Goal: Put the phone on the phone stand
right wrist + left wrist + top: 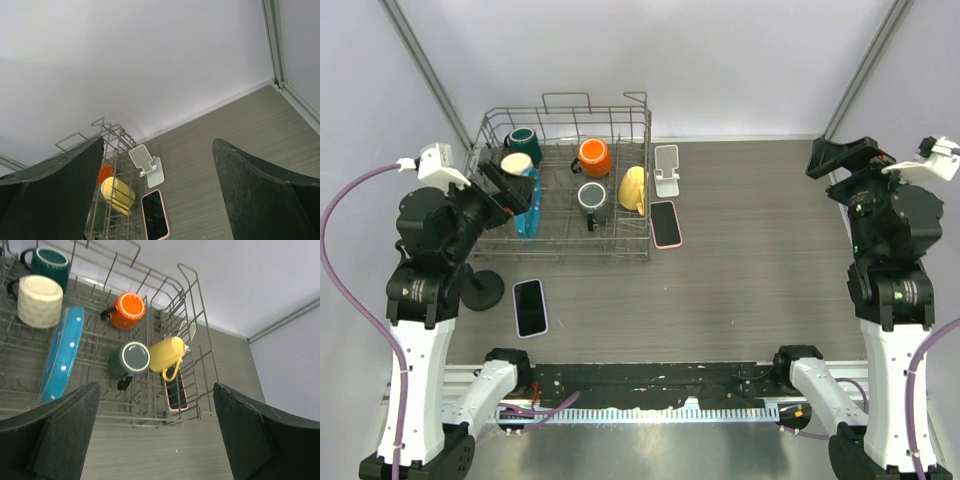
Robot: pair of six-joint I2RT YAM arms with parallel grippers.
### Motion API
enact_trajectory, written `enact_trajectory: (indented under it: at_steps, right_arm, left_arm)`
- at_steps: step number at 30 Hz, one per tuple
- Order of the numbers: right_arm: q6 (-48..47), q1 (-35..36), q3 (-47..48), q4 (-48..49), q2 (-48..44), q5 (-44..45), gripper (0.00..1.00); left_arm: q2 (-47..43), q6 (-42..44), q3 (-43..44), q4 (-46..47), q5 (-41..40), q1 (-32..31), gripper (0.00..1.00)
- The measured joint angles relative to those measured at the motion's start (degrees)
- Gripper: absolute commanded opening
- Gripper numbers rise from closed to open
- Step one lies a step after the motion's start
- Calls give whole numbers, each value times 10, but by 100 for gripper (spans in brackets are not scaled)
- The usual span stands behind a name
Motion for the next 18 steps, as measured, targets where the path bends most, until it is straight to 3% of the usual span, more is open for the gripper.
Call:
enact_trajectory:
  at_steps: [11,13,18]
  right_arm:
    - [4,34,-35,-33,93,-41,95]
    - [3,77,-35,-38,117,-49,95]
    - [1,271,-45,-37,160,-16,95]
  left_arm:
    - [63,-39,-45,-92,-25,0,100]
    - [85,-45,-52,-112,-47,1,100]
    - [73,-64,-73,-150,-125,8,100]
